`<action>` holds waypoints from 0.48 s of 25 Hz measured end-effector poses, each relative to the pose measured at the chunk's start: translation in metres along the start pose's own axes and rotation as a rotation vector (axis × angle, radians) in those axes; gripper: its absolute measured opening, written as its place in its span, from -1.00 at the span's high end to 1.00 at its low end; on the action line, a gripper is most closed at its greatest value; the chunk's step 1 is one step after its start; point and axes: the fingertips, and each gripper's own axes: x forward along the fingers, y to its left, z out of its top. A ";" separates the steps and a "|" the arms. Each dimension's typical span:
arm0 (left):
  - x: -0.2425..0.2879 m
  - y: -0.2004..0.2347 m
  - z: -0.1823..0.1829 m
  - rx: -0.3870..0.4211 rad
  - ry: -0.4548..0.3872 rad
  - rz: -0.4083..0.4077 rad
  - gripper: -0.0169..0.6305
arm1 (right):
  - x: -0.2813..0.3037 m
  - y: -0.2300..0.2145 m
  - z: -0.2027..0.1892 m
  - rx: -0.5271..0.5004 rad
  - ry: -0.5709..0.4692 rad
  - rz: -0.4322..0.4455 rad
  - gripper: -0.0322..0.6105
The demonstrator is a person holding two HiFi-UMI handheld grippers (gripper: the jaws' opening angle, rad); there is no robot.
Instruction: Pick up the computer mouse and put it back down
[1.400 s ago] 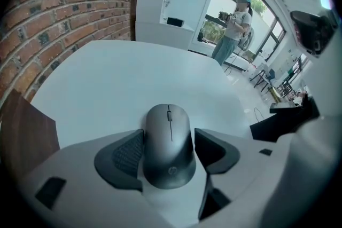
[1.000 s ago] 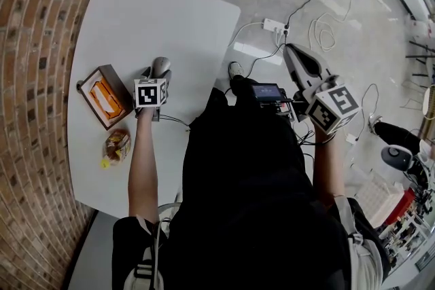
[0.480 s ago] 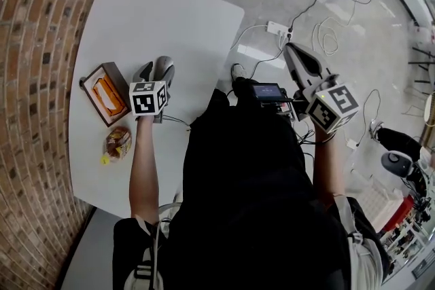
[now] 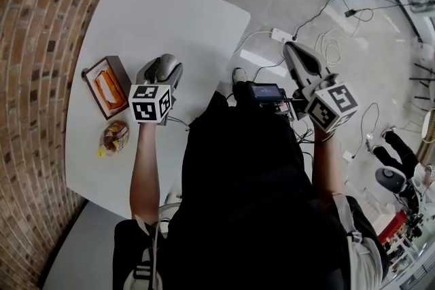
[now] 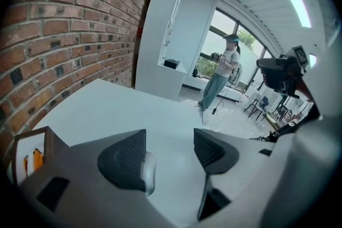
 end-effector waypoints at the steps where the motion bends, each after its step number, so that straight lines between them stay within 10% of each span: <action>1: -0.002 -0.002 0.002 0.001 -0.004 0.002 0.05 | 0.002 0.000 0.001 -0.003 0.000 0.009 0.85; 12: -0.029 -0.009 0.017 -0.058 -0.073 0.103 0.32 | 0.022 -0.004 0.014 -0.027 0.008 0.126 0.85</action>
